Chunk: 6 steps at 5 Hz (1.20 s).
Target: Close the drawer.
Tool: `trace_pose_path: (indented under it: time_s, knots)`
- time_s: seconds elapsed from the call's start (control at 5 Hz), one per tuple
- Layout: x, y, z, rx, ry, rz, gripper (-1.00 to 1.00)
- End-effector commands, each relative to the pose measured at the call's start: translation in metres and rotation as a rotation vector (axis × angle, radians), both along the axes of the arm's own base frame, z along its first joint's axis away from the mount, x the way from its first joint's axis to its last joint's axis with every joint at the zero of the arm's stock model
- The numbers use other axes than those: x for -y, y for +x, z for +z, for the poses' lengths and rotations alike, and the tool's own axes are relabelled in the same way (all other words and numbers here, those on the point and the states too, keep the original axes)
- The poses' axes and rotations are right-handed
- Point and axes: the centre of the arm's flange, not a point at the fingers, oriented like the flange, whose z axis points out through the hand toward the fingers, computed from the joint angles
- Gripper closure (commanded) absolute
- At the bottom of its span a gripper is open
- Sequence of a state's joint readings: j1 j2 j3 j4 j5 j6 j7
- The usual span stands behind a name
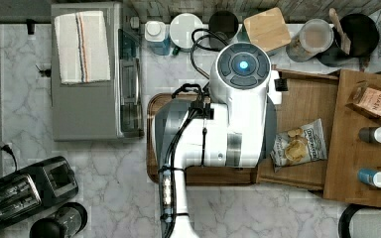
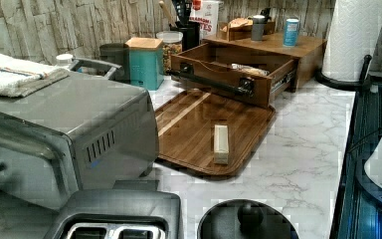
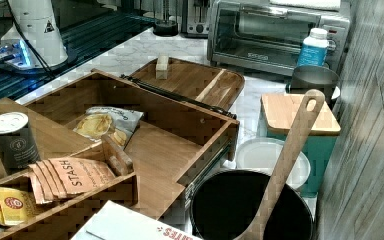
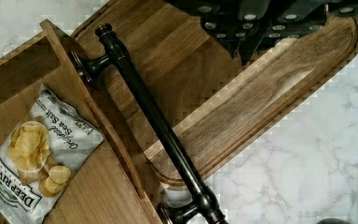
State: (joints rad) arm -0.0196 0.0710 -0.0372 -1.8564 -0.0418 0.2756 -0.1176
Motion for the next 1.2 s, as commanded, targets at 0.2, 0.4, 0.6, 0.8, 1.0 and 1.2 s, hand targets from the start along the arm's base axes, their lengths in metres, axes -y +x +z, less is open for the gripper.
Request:
trace_pose_path:
  time_s: [0.2, 0.4, 0.6, 0.8, 1.0, 1.2]
  knots:
    - [0.001, -0.001, -0.004, -0.008, -0.011, 0.004, 1.00]
    - [-0.002, 0.002, -0.027, 0.007, -0.015, 0.130, 1.00]
    - [-0.004, 0.004, -0.050, 0.037, 0.003, 0.252, 1.00]
    - [-0.007, 0.013, -0.066, 0.013, -0.015, 0.366, 1.00]
    - [-0.014, 0.022, -0.081, -0.005, -0.074, 0.483, 1.00]
    - [-0.023, 0.030, -0.094, -0.014, -0.122, 0.537, 1.00]
